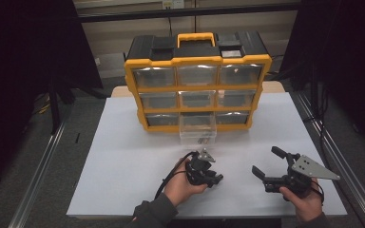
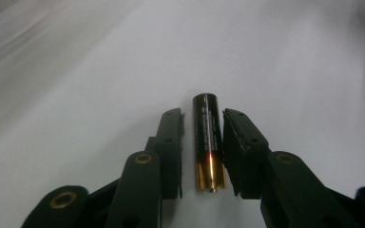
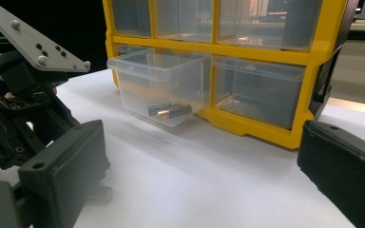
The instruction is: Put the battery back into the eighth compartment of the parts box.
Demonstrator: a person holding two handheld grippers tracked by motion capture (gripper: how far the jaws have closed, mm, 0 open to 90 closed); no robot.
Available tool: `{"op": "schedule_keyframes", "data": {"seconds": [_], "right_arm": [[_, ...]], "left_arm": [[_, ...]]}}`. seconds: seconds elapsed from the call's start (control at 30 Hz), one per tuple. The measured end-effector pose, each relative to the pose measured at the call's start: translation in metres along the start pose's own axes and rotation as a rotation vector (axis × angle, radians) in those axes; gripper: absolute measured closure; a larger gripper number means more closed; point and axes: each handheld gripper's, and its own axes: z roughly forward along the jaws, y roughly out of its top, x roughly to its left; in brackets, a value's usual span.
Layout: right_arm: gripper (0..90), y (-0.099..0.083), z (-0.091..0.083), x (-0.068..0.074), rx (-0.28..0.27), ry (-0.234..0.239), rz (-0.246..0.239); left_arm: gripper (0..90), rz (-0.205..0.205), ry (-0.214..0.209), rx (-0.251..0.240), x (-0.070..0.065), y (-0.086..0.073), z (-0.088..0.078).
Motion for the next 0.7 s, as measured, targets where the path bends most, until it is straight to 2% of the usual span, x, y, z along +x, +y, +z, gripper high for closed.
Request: {"op": "schedule_keyframes", "data": {"seconds": [0.07, 0.2, 0.23, 0.3, 0.33, 0.37, 0.43, 0.47, 0.5, 0.53, 0.57, 0.7], "right_arm": [[2.3, 0.0, 0.0, 0.0, 0.0, 0.0, -0.001], [2.3, 0.0, 0.0, 0.0, 0.0, -0.002, -0.001], [2.3, 0.0, 0.0, 0.0, 0.0, -0.002, -0.002], [2.3, 0.0, 0.0, 0.001, 0.0, -0.001, -0.002], [2.3, 0.0, 0.0, 0.001, 0.001, -0.001, -0.002], [2.3, 0.0, 0.001, 0.001, 0.001, -0.002, -0.003], [2.3, 0.0, 0.0, 0.001, 0.0, 0.0, -0.002], [2.3, 0.0, 0.0, 0.0, 0.0, -0.001, -0.002], [2.3, 0.0, 0.0, 0.0, 0.0, -0.002, -0.002], [2.3, 0.0, 0.0, 0.0, 0.0, -0.003, 0.001], [2.3, 0.0, 0.0, 0.0, 0.001, -0.003, 0.001], [2.3, 0.0, -0.001, 0.0, 0.003, -0.002, 0.004]], "left_arm": [[69.0, 0.019, 0.012, 0.008, -0.001, 0.0, 0.0], [77.2, 0.008, 0.035, 0.015, -0.006, 0.002, 0.002], [77.2, 0.019, 0.034, 0.028, -0.006, 0.003, 0.002], [77.3, 0.013, 0.043, 0.029, -0.008, 0.004, 0.002], [77.4, 0.016, 0.041, 0.039, -0.008, 0.004, 0.002], [77.4, -0.003, 0.032, 0.023, -0.007, 0.004, 0.002], [77.5, -0.017, 0.011, 0.041, -0.002, 0.005, 0.001], [77.5, 0.005, -0.002, 0.065, 0.001, 0.006, -0.001], [77.5, 0.001, -0.004, 0.07, 0.002, 0.007, -0.002], [77.5, -0.011, -0.017, 0.069, 0.002, 0.008, -0.003], [77.5, -0.003, -0.009, 0.064, 0.003, 0.01, -0.005], [77.5, -0.022, -0.018, 0.031, 0.01, 0.017, -0.017]]}}
